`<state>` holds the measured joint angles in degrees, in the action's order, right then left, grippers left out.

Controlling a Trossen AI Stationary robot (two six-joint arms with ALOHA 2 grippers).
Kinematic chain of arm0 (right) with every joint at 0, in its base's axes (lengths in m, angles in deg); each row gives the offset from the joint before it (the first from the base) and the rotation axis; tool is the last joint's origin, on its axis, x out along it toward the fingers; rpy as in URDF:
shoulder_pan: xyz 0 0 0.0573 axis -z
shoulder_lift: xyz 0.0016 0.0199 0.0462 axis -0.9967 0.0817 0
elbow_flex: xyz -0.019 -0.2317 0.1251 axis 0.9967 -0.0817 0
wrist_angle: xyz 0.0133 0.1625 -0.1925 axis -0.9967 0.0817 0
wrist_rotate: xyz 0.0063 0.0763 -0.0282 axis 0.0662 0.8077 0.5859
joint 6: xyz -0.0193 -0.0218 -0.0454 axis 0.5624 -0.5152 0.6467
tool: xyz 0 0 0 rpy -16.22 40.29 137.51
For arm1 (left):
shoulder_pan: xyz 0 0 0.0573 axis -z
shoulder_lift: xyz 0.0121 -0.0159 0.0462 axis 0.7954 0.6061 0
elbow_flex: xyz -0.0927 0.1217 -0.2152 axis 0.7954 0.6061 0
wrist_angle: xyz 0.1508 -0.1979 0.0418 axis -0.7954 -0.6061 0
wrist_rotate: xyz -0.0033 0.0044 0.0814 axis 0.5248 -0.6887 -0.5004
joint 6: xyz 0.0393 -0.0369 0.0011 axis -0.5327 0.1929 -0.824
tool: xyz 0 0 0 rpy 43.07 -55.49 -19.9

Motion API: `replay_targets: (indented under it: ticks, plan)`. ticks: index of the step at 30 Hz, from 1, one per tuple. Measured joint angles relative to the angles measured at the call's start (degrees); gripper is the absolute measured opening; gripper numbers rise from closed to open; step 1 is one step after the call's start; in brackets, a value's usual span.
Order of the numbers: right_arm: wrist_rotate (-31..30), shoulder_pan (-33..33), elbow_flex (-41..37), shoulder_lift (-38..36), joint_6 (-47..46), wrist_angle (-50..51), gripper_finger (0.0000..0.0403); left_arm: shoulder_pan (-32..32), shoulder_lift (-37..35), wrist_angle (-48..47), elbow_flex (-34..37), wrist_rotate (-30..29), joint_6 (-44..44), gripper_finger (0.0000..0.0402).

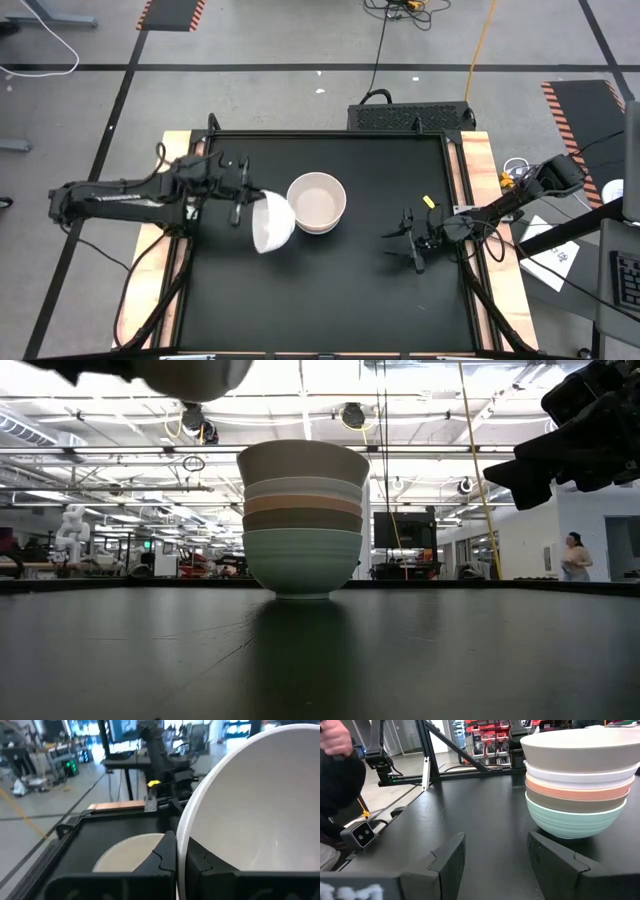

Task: Nest bowls inside each other
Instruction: Stack the white bowl on top of the gray bowl

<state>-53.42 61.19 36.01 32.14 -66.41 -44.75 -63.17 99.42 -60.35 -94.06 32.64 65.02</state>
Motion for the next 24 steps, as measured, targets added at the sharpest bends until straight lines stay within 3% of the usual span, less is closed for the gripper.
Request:
replay_targets:
  ticks: [12,19,24]
  plan:
    - [0.0,0.0,0.0,0.0,0.1,0.6,0.0203,-11.5,26.1,-20.6,-30.1,8.8,0.5,0.0003]
    - [0.0,0.0,0.0,0.0,0.1,1.3,0.0203,-12.8,39.5,-38.7,-48.8,9.5,-1.2,0.0003]
    - [0.0,0.0,0.0,0.0,0.1,2.8,0.0203,-12.5,46.9,-48.6,-57.4,9.2,-2.0,0.0003]
